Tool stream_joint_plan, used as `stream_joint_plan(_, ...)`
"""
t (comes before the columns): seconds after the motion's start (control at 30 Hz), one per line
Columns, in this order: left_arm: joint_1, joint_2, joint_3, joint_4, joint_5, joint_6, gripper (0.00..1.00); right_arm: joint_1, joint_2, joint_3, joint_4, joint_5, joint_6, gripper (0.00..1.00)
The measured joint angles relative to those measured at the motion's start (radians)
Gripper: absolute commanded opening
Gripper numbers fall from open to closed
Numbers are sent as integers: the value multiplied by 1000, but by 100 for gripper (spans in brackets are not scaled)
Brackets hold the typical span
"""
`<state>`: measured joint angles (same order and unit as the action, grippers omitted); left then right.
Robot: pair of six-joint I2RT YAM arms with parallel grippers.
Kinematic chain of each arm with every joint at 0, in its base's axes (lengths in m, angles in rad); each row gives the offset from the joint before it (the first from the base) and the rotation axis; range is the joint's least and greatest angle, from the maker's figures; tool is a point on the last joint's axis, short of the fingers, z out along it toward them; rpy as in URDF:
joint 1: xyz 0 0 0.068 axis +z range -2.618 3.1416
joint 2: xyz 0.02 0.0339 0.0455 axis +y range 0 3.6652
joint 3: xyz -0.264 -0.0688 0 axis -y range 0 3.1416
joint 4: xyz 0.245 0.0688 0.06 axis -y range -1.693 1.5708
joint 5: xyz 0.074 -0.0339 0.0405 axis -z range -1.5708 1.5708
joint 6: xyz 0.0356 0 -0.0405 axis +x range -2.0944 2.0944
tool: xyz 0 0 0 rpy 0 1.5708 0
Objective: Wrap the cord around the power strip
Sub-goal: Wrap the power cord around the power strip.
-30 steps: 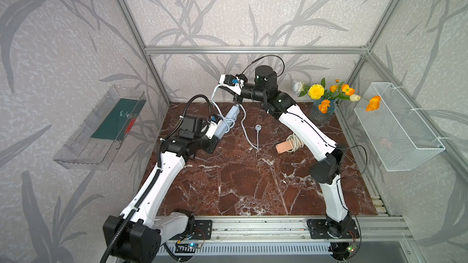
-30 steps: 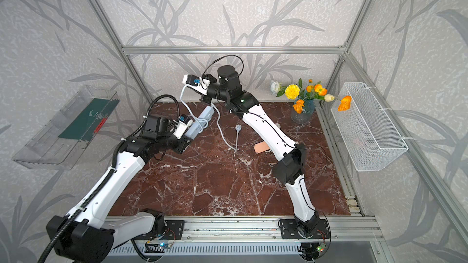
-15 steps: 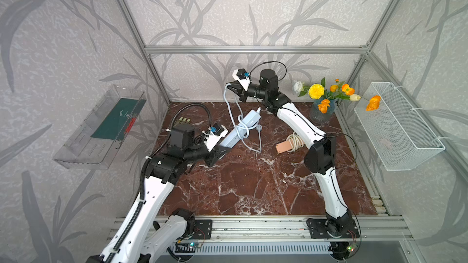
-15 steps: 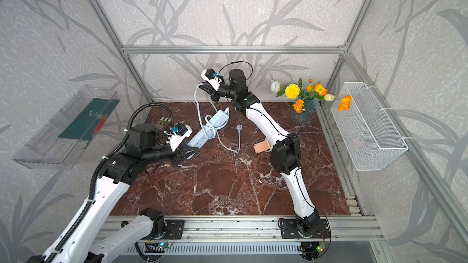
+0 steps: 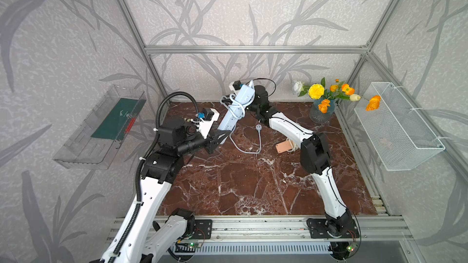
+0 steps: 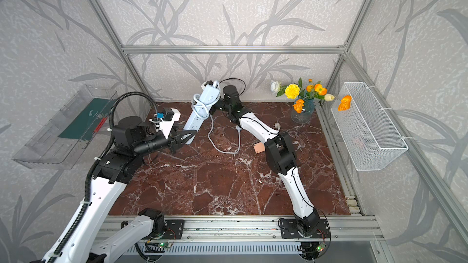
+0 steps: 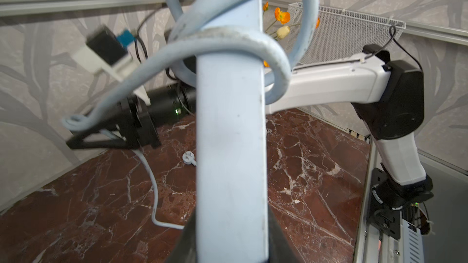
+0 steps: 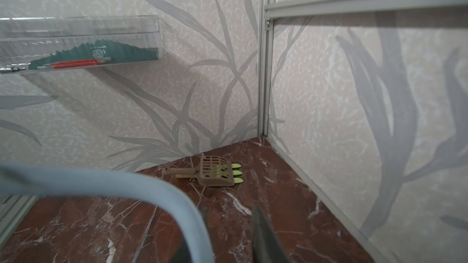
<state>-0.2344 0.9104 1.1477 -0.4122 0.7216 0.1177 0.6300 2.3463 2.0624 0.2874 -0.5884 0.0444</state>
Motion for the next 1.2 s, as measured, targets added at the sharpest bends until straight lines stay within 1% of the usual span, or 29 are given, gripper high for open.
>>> stream_joint_plan(0.1,0,0,50,18,-17,-8,0,44,0,-56,-4,51,7,41)
stream_joint_plan(0.3,-1,-6,100,41,-47,-7,0,103,0,-85,22,119,16,45)
stream_joint_plan(0.4,-1,-6,110,35,-63,-6,0,117,-2,-159,65,155,31,47)
stream_joint_plan(0.47,-1,-6,113,26,-70,-5,0,124,-2,-230,92,182,43,46)
stream_joint_plan(0.5,-1,-6,113,19,-75,-5,0,129,-2,-273,100,192,48,44)
stream_joint_plan(0.53,-1,-5,114,14,-80,-5,0,132,-2,-309,101,207,55,39)
stream_joint_plan(0.57,-1,-5,114,9,-86,-5,0,134,-2,-335,100,214,59,31)
stream_joint_plan(0.6,-1,-4,118,-1,-94,-4,0,137,-2,-363,101,224,60,21)
stream_joint_plan(0.63,-1,-1,126,-17,-105,-1,0,140,-2,-383,103,232,64,13)
stream_joint_plan(0.7,-1,9,148,-51,-142,11,0,145,-11,-424,110,249,66,5)
stream_joint_plan(0.8,-1,27,176,-102,-251,50,0,154,-76,-538,111,282,47,1)
stream_joint_plan(0.9,7,45,177,-147,-384,86,0,163,-183,-657,99,322,5,0)
stream_joint_plan(0.97,26,64,175,-175,-446,93,0,165,-264,-719,84,345,-27,0)
stream_joint_plan(1.03,67,89,162,-203,-510,95,0,161,-350,-764,70,356,-63,0)
stream_joint_plan(1.2,163,138,69,-254,-656,90,0,158,-532,-814,34,345,-169,0)
